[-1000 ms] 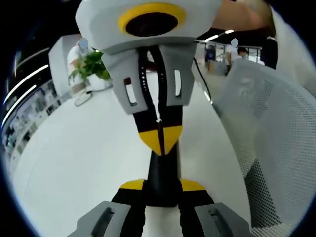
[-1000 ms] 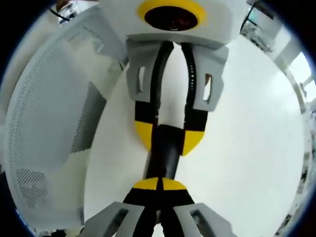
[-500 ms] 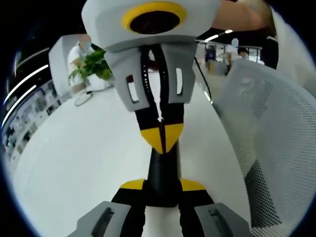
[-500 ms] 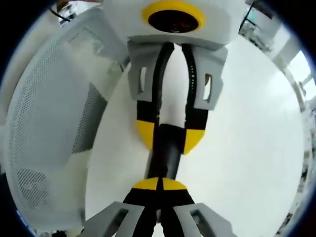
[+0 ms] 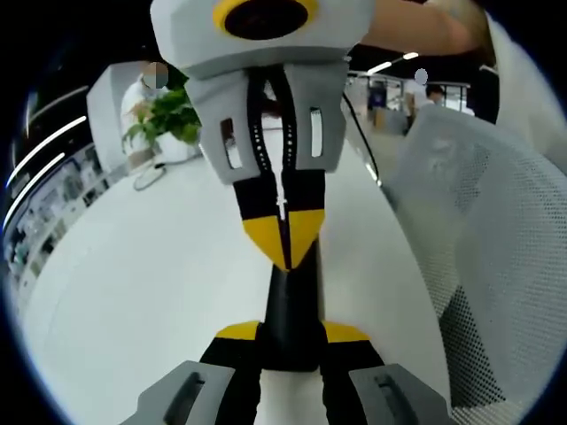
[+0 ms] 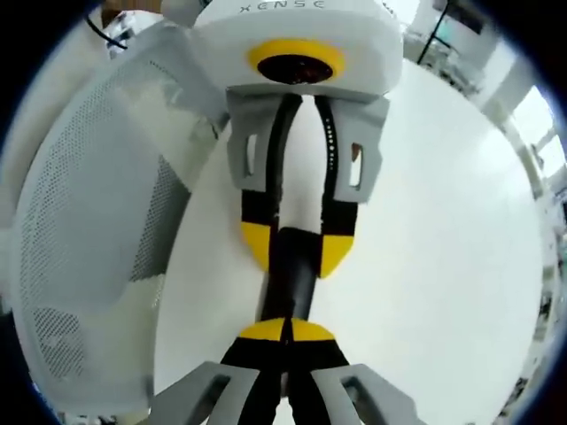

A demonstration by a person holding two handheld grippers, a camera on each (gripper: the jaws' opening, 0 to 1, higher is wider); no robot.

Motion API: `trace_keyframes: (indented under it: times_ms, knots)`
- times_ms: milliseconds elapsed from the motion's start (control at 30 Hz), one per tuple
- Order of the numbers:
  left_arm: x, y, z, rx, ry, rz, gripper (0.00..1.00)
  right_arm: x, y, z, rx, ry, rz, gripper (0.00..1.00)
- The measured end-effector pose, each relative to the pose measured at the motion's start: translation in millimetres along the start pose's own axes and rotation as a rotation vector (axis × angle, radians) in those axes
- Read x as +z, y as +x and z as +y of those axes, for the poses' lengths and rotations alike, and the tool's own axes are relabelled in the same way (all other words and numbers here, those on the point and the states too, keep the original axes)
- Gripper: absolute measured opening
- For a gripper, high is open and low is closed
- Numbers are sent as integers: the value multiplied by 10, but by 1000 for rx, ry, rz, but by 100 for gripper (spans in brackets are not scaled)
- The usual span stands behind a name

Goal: Press the specified remote control buttons in sequence, fully releasing each button before pressing the next.

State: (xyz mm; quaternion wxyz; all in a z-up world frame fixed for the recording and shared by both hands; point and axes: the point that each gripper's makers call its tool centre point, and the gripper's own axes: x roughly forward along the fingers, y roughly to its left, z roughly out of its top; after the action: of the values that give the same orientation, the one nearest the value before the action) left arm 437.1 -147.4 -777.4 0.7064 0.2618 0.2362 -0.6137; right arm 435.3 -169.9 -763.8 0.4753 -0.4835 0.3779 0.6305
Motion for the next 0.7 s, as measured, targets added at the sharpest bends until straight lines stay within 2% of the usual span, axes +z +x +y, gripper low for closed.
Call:
trace_keyframes:
  times_ms: [267, 700]
  knots:
    - [-6, -1, 1, 1, 0, 1, 23, 110, 34, -7, 3, -7, -20, 0]
    - [-8, -3, -4, -1, -1, 1, 23, 92, 133, 9, 21, -22, 13, 0]
